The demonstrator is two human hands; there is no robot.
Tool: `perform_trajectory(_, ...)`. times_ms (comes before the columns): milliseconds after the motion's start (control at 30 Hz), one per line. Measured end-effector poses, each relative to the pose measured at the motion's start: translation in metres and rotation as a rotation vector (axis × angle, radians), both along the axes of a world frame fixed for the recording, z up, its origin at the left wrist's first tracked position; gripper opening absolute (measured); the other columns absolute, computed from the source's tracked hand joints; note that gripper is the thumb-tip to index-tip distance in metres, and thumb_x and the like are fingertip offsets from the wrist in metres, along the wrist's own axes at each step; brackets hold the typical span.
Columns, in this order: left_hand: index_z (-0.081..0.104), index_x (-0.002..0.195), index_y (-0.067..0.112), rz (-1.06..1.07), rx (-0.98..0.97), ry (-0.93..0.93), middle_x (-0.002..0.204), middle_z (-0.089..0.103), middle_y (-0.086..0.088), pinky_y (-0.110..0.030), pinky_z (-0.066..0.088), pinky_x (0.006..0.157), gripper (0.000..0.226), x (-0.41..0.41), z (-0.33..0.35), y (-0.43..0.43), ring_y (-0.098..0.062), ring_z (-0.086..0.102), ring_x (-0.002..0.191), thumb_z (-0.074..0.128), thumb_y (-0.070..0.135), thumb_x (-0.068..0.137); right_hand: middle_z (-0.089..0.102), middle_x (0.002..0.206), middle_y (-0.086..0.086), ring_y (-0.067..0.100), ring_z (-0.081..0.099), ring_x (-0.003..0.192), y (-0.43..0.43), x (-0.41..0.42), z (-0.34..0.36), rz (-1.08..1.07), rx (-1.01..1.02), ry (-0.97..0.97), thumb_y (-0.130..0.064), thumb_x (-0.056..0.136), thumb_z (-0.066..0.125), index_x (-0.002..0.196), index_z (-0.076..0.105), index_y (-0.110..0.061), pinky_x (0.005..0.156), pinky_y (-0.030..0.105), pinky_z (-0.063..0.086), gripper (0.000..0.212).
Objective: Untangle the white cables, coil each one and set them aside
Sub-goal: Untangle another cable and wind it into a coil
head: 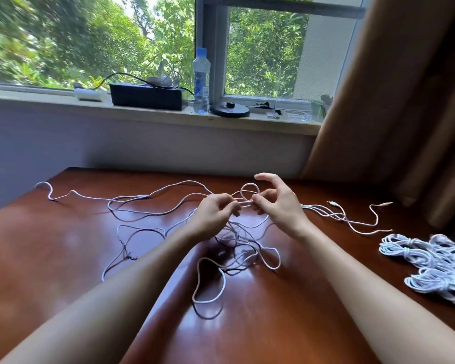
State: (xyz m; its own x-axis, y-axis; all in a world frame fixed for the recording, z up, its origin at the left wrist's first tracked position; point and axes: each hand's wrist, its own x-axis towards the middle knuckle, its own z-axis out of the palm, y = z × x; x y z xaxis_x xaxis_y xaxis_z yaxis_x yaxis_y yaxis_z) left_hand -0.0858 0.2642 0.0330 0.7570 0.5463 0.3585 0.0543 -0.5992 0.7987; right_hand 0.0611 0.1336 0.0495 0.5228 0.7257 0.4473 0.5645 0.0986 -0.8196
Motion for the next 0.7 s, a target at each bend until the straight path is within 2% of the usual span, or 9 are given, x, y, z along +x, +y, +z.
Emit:
perform_trajectory(33, 0.072, 0.080, 0.020, -0.006, -0.022, -0.016, 0.071, 0.073, 0.007, -0.029, 0.046, 0.060, 0.022, -0.001, 0.001, 0.000, -0.006, 0.056, 0.060, 0.060, 0.015, 0.098, 0.073, 0.078, 0.012, 0.022, 0.070, 0.068, 0.001, 0.000, 0.000, 0.017, -0.009, -0.033, -0.006, 0.093, 0.068, 0.128, 0.059, -0.027, 0.071, 0.035, 0.060, 0.041)
perform_trajectory(100, 0.072, 0.084, 0.016, -0.023, -0.100, -0.057, 0.074, 0.074, -0.001, -0.030, 0.050, 0.065, 0.021, -0.002, 0.004, 0.000, -0.010, 0.063, 0.067, 0.059, 0.014, 0.100, 0.073, 0.080, 0.009, 0.021, 0.070, 0.072, 0.002, 0.002, -0.001, 0.018, -0.046, -0.091, -0.009, 0.095, 0.067, 0.129, 0.063, -0.028, 0.077, 0.038, 0.060, 0.039)
perform_trajectory(233, 0.072, 0.090, 0.004, -0.016, -0.280, -0.192, 0.063, 0.064, -0.008, -0.025, 0.049, 0.060, 0.021, -0.002, 0.010, 0.001, -0.016, 0.058, 0.056, 0.055, 0.008, 0.101, 0.074, 0.084, 0.001, 0.016, 0.071, 0.077, 0.004, 0.002, -0.004, -0.044, -0.109, -0.158, -0.026, 0.092, 0.074, 0.118, 0.068, -0.021, 0.083, 0.040, 0.057, 0.027)
perform_trajectory(333, 0.074, 0.091, 0.006, 0.010, -0.405, -0.231, 0.055, 0.052, -0.001, -0.025, 0.048, 0.051, 0.023, -0.001, 0.012, 0.002, -0.012, 0.046, 0.050, 0.055, 0.011, 0.102, 0.073, 0.083, -0.004, 0.010, 0.067, 0.078, 0.002, 0.002, -0.004, -0.108, -0.153, -0.253, -0.042, 0.089, 0.074, 0.100, 0.069, -0.024, 0.077, 0.030, 0.054, 0.022)
perform_trajectory(400, 0.075, 0.093, 0.006, 0.023, -0.488, -0.243, 0.056, 0.047, 0.002, -0.024, 0.046, 0.046, 0.024, 0.001, 0.012, 0.003, -0.009, 0.041, 0.049, 0.055, 0.014, 0.103, 0.071, 0.078, -0.005, 0.007, 0.063, 0.073, 0.002, 0.002, -0.005, -0.126, -0.173, -0.344, -0.052, 0.090, 0.068, 0.089, 0.069, -0.022, 0.071, 0.026, 0.049, 0.030)
perform_trajectory(467, 0.074, 0.098, 0.002, 0.035, -0.529, -0.257, 0.055, 0.043, 0.005, -0.023, 0.039, 0.042, 0.024, 0.002, 0.011, 0.003, -0.009, 0.037, 0.046, 0.055, 0.017, 0.103, 0.068, 0.072, -0.004, 0.007, 0.058, 0.067, 0.005, 0.000, -0.006, -0.154, -0.161, -0.343, -0.058, 0.089, 0.064, 0.081, 0.068, -0.019, 0.066, 0.024, 0.044, 0.041)
perform_trajectory(533, 0.073, 0.100, 0.003, 0.075, -0.510, -0.246, 0.052, 0.041, 0.007, -0.020, 0.030, 0.040, 0.025, 0.002, 0.009, 0.004, -0.008, 0.034, 0.043, 0.056, 0.020, 0.102, 0.071, 0.071, -0.001, 0.012, 0.063, 0.067, 0.009, -0.004, -0.007, -0.167, -0.142, -0.220, -0.059, 0.090, 0.060, 0.077, 0.068, -0.012, 0.067, 0.028, 0.047, 0.049)
perform_trajectory(633, 0.072, 0.102, 0.006, 0.073, -0.542, -0.234, 0.050, 0.041, 0.009, -0.019, 0.022, 0.040, 0.024, 0.004, 0.004, 0.005, -0.008, 0.030, 0.042, 0.057, 0.025, 0.102, 0.077, 0.081, 0.009, 0.021, 0.074, 0.073, 0.011, -0.013, -0.008, -0.025, -0.031, 0.181, -0.040, 0.097, 0.062, 0.082, 0.063, 0.003, 0.072, 0.035, 0.058, 0.045)
perform_trajectory(700, 0.070, 0.106, 0.006, 0.034, -0.620, -0.243, 0.047, 0.038, 0.011, -0.019, 0.019, 0.040, 0.025, 0.005, 0.001, 0.005, -0.008, 0.026, 0.041, 0.055, 0.025, 0.104, 0.074, 0.078, 0.018, 0.030, 0.073, 0.064, 0.011, -0.021, -0.006, 0.042, 0.034, 0.365, -0.031, 0.098, 0.062, 0.090, 0.055, 0.005, 0.064, 0.038, 0.061, 0.038)
